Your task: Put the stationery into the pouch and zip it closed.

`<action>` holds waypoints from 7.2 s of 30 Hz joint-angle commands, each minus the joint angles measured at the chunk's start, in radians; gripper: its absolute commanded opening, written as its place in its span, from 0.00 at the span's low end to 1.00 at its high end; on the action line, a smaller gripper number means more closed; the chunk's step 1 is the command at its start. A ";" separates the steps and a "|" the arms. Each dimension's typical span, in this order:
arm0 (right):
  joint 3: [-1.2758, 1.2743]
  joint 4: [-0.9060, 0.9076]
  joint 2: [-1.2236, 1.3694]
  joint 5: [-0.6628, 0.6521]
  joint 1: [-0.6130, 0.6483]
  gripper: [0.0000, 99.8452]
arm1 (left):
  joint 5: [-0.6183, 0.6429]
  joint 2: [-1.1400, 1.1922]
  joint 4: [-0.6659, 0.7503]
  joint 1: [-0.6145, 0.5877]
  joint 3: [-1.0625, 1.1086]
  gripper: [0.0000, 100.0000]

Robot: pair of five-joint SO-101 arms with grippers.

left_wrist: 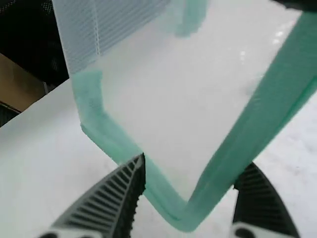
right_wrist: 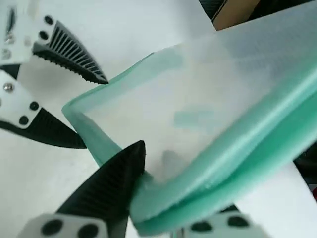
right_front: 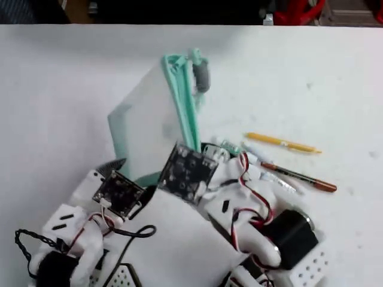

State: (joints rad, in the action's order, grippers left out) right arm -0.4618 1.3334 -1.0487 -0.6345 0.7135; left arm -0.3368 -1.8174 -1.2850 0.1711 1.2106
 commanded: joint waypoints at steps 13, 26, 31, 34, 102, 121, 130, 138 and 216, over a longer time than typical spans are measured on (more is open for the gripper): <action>0.031 -0.205 -0.012 0.158 -0.016 0.02 | 0.074 -0.010 -0.044 0.225 -0.029 0.32; 0.017 -0.228 0.094 0.184 -0.105 0.02 | 0.149 -0.010 0.029 0.024 0.000 0.32; 0.092 -0.206 0.038 0.167 -0.107 0.02 | 0.195 -0.010 0.104 -0.048 0.063 0.32; 0.196 -0.140 0.038 0.190 -0.079 0.02 | 0.287 -0.010 0.109 0.010 0.074 0.32; -0.416 0.018 -0.041 -0.064 0.007 0.02 | 0.101 -0.010 0.083 -0.150 0.041 0.24; -0.373 -0.108 0.203 -0.057 0.096 0.20 | 0.101 -0.010 0.236 -0.150 0.213 0.24; -0.072 0.021 0.576 -0.127 0.127 0.07 | 0.101 -0.010 0.230 -0.150 0.215 0.24; 0.063 0.122 0.789 -0.305 -0.044 0.02 | 0.103 -0.010 0.229 -0.150 0.213 0.25; 0.695 0.378 -0.050 0.175 0.449 0.02 | 0.187 -0.010 -0.054 0.387 -0.405 0.38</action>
State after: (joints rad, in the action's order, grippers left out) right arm 0.2363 1.7123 -1.1684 -0.4565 1.1508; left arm -0.1435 -1.8328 -1.3372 0.5409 0.8454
